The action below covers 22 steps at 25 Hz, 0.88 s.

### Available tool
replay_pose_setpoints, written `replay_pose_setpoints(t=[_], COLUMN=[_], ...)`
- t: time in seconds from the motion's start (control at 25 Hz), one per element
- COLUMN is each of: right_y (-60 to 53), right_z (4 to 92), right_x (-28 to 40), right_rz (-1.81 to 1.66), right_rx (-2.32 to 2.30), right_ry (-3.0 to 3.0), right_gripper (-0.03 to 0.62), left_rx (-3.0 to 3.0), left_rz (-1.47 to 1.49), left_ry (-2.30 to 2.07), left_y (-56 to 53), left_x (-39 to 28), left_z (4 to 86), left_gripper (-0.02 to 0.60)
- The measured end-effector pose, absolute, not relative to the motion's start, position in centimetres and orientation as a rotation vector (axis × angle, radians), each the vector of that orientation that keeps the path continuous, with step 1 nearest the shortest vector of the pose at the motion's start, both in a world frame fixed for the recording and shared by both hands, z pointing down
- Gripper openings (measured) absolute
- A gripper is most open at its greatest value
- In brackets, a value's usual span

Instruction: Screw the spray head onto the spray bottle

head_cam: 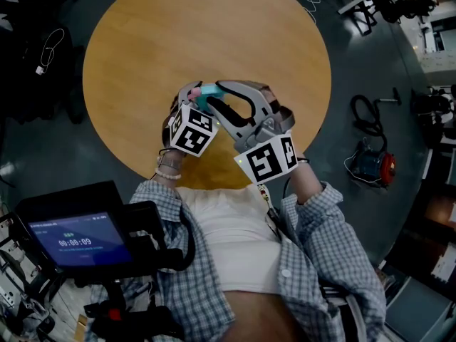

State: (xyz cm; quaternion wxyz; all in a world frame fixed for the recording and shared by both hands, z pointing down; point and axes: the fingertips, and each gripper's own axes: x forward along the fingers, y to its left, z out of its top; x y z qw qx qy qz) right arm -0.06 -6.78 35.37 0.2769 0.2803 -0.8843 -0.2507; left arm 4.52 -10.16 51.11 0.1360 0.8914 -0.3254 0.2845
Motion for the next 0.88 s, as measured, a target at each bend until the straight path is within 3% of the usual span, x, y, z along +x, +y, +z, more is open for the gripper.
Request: replay_pose_setpoints(t=[0.44, 0.6, 0.8, 0.88], right_y=[-7.1, -6.9, -6.4, -6.6], right_z=[36.0, 36.5, 34.8, 34.2], right_x=[0.1, 0.0, 0.6, 1.9], right_rz=[-0.584, -0.487, -0.427, -0.252], right_rx=[0.765, 0.724, 0.712, 0.769], right_ry=[-2.388, -2.422, -2.591, -2.713], right_gripper=[0.126, 0.192, 0.196, 0.195], left_rx=[2.587, 2.562, 2.567, 2.576], left_rz=[0.819, 0.768, 0.77, 0.767], left_ry=[-0.894, -0.854, -0.818, -0.789], left_y=[-9.6, -9.3, -9.0, -8.8], left_x=[5.0, 5.2, 5.0, 4.9], left_z=[51.4, 51.5, 51.6, 51.5], left_gripper=[0.416, 0.416, 0.416, 0.416])
